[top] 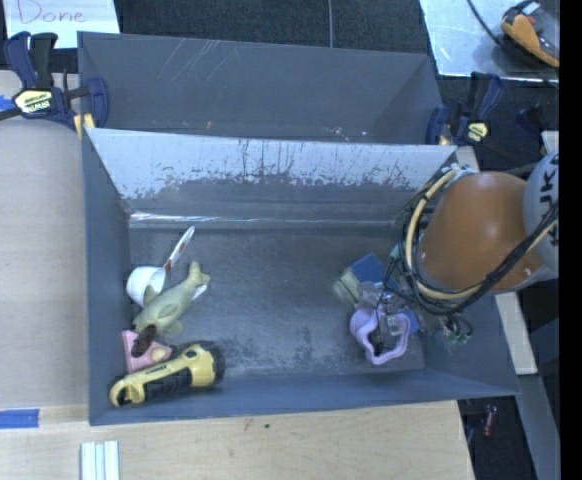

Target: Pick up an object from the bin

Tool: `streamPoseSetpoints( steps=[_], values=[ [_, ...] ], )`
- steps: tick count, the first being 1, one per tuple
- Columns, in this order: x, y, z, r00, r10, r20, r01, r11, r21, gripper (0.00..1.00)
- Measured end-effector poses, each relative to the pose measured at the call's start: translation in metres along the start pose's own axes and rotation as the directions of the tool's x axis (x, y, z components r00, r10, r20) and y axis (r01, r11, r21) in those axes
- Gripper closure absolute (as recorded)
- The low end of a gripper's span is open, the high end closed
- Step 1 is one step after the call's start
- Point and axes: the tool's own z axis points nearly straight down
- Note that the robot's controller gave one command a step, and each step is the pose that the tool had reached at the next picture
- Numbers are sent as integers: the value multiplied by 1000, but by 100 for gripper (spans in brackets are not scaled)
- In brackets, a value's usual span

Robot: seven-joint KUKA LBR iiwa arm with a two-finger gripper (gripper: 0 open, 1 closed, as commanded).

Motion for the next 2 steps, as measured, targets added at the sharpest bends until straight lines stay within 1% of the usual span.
streamPoseSetpoints(
  steps=[1,2],
  values=[
    [-2,-1,-24,1000,2,5,-2,1000,2,100],
    [-3,-1,-32,1000,4,7,-4,1000,3,100]
  ],
)
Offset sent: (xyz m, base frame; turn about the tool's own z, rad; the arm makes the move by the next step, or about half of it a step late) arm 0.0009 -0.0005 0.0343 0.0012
